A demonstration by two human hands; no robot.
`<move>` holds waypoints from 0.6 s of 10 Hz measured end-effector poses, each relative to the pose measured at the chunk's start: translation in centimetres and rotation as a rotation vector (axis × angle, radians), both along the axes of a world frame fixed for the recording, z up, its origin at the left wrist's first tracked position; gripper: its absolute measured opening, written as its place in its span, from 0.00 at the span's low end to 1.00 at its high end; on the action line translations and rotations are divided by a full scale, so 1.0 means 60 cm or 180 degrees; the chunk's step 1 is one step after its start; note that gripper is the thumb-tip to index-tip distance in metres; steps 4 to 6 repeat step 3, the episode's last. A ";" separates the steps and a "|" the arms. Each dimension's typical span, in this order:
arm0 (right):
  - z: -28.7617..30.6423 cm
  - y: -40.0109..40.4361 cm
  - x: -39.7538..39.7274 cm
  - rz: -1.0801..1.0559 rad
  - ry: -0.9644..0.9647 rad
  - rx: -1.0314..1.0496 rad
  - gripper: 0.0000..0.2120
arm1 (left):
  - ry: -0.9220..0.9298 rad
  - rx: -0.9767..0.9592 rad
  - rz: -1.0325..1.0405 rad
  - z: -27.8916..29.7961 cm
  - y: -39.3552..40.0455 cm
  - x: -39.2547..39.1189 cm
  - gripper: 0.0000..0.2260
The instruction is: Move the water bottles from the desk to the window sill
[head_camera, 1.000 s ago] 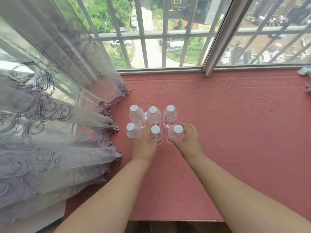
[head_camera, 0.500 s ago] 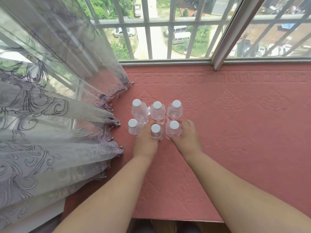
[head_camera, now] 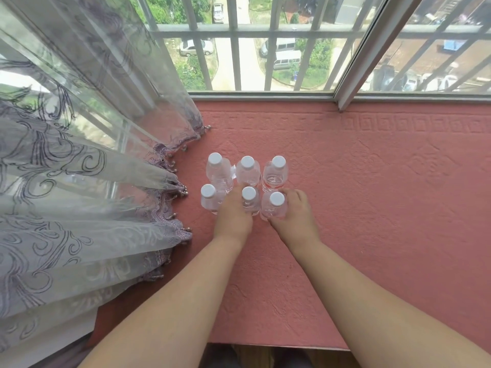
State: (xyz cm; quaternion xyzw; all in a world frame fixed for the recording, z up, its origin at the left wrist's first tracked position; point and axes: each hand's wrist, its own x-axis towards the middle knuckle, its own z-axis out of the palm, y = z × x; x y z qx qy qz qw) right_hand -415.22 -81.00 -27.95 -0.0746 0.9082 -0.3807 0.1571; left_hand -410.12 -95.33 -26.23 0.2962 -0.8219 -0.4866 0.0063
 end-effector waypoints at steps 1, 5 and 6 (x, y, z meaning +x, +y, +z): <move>0.011 0.004 0.000 0.0029 0.0018 0.0005 0.24 | 0.0047 -0.0211 -0.0075 0.013 0.005 -0.004 0.16; 0.022 0.019 0.002 0.0010 -0.0114 0.0024 0.38 | 0.0080 -0.0361 -0.0067 0.046 0.009 -0.003 0.21; 0.022 0.019 0.002 0.0010 -0.0114 0.0024 0.38 | 0.0080 -0.0361 -0.0067 0.046 0.009 -0.003 0.21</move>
